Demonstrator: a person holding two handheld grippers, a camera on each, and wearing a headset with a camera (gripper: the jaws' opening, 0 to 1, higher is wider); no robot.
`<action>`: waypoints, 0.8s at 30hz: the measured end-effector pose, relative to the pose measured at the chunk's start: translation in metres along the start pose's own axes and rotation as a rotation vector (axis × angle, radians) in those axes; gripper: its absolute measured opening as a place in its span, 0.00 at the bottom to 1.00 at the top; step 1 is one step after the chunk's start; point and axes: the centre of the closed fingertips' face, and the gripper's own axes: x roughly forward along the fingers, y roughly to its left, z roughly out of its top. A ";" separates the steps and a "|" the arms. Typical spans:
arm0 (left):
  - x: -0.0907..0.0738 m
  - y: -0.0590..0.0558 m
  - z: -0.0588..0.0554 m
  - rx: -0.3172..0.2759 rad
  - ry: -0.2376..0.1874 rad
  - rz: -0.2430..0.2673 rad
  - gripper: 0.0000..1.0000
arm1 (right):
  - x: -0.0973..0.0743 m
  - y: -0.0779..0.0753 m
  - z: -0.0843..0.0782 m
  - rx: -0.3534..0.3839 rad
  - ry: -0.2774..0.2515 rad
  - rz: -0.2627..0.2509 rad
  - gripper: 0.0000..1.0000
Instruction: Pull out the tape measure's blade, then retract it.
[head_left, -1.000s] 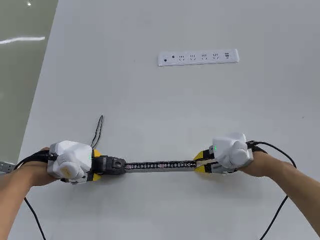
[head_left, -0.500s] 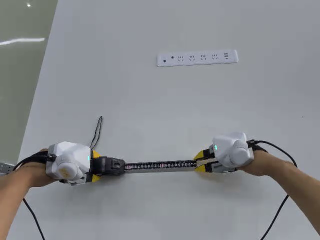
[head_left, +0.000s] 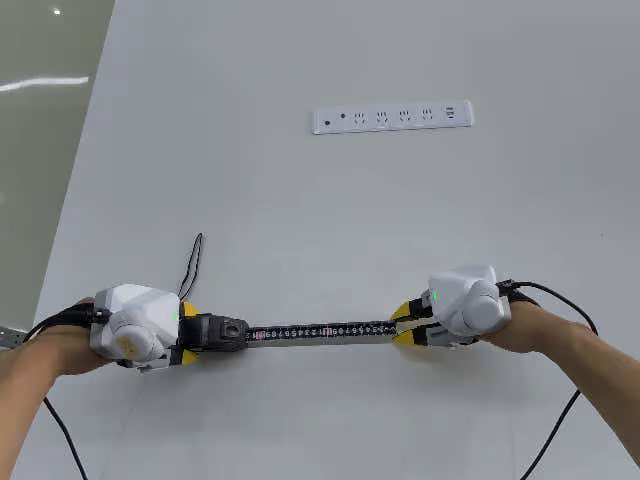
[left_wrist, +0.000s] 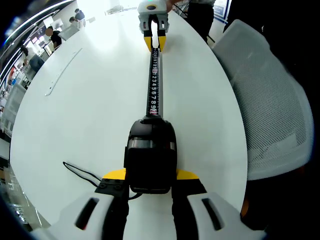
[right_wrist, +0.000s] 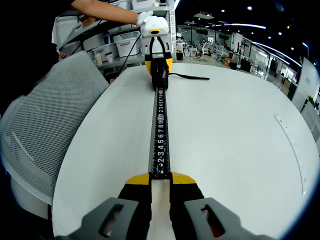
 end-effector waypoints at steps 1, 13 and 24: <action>0.000 0.000 0.000 0.000 0.000 0.000 0.29 | 0.000 0.000 0.000 0.000 0.000 0.000 0.10; 0.000 0.000 0.001 0.001 0.005 -0.002 0.29 | -0.007 0.001 -0.006 0.005 0.008 0.003 0.10; 0.000 0.000 0.002 -0.002 0.004 -0.003 0.29 | -0.009 0.001 -0.014 0.013 0.021 0.006 0.10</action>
